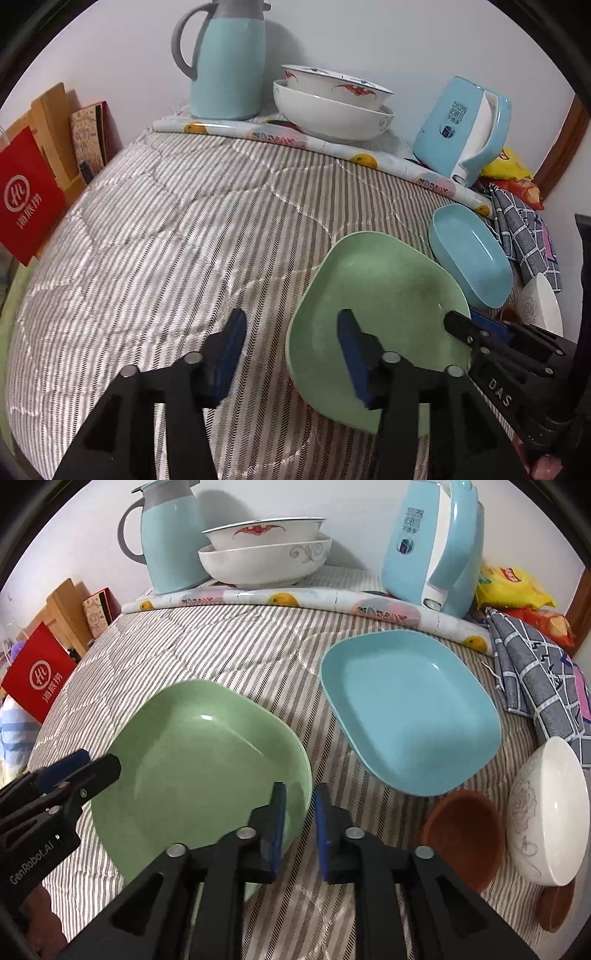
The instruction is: Organize plates and bowls
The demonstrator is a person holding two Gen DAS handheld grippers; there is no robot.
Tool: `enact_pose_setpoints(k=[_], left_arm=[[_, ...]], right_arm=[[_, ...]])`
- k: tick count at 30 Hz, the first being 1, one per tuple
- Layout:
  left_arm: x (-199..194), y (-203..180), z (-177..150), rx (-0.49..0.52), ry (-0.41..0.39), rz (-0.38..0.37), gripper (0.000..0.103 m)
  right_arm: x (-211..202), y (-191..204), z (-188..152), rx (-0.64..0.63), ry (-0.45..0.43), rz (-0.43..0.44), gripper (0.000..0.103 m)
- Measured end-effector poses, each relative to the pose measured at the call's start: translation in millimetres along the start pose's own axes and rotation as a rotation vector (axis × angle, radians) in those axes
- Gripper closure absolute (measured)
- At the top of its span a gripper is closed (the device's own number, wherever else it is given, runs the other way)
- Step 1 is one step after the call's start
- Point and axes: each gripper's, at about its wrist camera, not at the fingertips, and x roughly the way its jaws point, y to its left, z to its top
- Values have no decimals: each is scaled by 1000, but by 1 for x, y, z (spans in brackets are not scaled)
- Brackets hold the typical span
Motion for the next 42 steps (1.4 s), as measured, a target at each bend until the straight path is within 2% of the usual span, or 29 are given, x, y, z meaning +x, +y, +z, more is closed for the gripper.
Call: enact_pose_setpoints(k=[3, 7, 10, 14, 20, 23, 30, 38, 42], left_arm=[[-7, -2, 1, 2, -9, -2, 50], [-20, -9, 2, 20, -52, 4, 49], [-29, -17, 3, 20, -79, -5, 45], [-37, -31, 6, 7, -99, -71, 45], [-43, -60, 13, 42, -88, -81, 45], [-47, -71, 16, 47, -94, -80, 45], [-46, -94, 26, 69, -96, -40, 45], [-25, -117, 43, 112, -65, -1, 45], [-10, -124, 53, 113, -48, -22, 45]], right_arm=[[-11, -5, -4, 14, -21, -9, 60], [-30, -15, -6, 36, -54, -1, 51], [-44, -26, -8, 57, -81, -18, 50], [-66, -48, -11, 96, -132, -51, 47], [-95, -86, -12, 136, -207, -69, 41], [-100, -100, -10, 155, -181, -48, 41], [-102, -123, -5, 161, -153, -61, 41], [-90, -148, 14, 196, -149, -45, 41], [-77, -154, 27, 195, -135, -41, 41]])
